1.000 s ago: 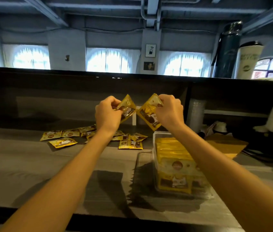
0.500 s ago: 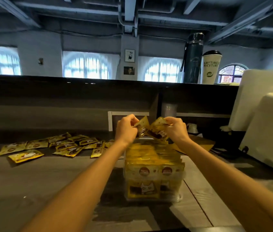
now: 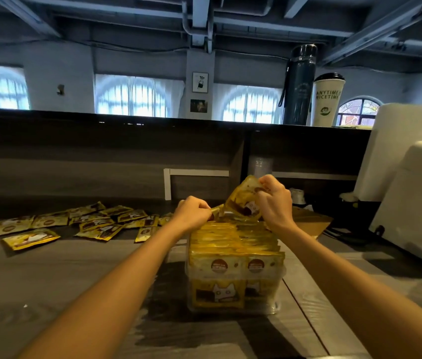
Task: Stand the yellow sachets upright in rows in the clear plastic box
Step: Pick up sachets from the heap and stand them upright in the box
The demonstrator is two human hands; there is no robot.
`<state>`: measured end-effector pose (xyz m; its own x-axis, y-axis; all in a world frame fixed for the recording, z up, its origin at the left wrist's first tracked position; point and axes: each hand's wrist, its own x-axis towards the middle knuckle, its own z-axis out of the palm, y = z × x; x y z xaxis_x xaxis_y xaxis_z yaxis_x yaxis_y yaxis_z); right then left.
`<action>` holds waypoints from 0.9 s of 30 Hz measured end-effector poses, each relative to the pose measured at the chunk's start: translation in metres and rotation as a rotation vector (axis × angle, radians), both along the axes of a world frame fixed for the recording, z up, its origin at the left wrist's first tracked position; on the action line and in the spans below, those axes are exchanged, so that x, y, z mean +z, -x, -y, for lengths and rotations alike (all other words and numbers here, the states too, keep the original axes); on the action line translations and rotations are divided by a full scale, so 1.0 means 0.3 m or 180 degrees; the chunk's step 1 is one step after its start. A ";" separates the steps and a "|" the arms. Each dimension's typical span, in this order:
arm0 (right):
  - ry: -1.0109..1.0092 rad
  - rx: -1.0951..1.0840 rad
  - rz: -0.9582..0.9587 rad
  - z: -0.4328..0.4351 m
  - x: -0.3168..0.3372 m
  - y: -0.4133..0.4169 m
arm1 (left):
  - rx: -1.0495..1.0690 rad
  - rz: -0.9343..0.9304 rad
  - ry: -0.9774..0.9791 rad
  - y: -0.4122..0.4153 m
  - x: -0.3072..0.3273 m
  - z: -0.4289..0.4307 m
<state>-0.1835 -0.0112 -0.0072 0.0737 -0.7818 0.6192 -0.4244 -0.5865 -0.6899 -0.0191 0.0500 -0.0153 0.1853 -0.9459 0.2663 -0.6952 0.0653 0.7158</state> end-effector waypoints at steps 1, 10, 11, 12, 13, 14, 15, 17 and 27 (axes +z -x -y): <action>0.0019 -0.0016 0.0062 0.000 0.002 0.001 | 0.0010 -0.0016 0.0025 0.002 -0.001 0.000; -0.0755 0.0580 -0.0412 -0.005 0.008 -0.013 | -0.0047 -0.0382 0.0016 0.004 0.009 -0.009; -0.0851 0.0612 -0.0594 -0.010 0.009 -0.015 | -0.0090 -0.0364 -0.0053 0.004 0.010 -0.013; -0.0948 0.0631 -0.0793 -0.013 0.009 -0.017 | -0.0145 -0.0322 -0.0129 0.004 0.010 -0.016; -0.1070 0.0661 -0.0988 -0.017 0.007 -0.018 | -0.0194 -0.0282 -0.0203 0.004 0.007 -0.018; -0.1213 0.0705 -0.1155 -0.022 0.006 -0.020 | -0.0216 -0.0261 -0.0256 0.004 0.003 -0.019; -0.1357 0.0738 -0.1281 -0.026 0.004 -0.023 | -0.0194 -0.0273 -0.0272 0.003 -0.001 -0.019; -0.1522 0.0744 -0.1363 -0.029 0.004 -0.025 | -0.0076 -0.0351 -0.0214 0.000 -0.009 -0.016; -0.1095 0.0454 -0.2135 -0.023 0.015 -0.027 | -0.0046 -0.0271 0.0044 -0.015 0.001 -0.034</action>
<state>-0.1754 -0.0042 -0.0028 0.4624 -0.8771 0.1300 -0.7529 -0.4658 -0.4650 -0.0147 0.0601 -0.0149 0.1941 -0.9450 0.2632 -0.6307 0.0853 0.7713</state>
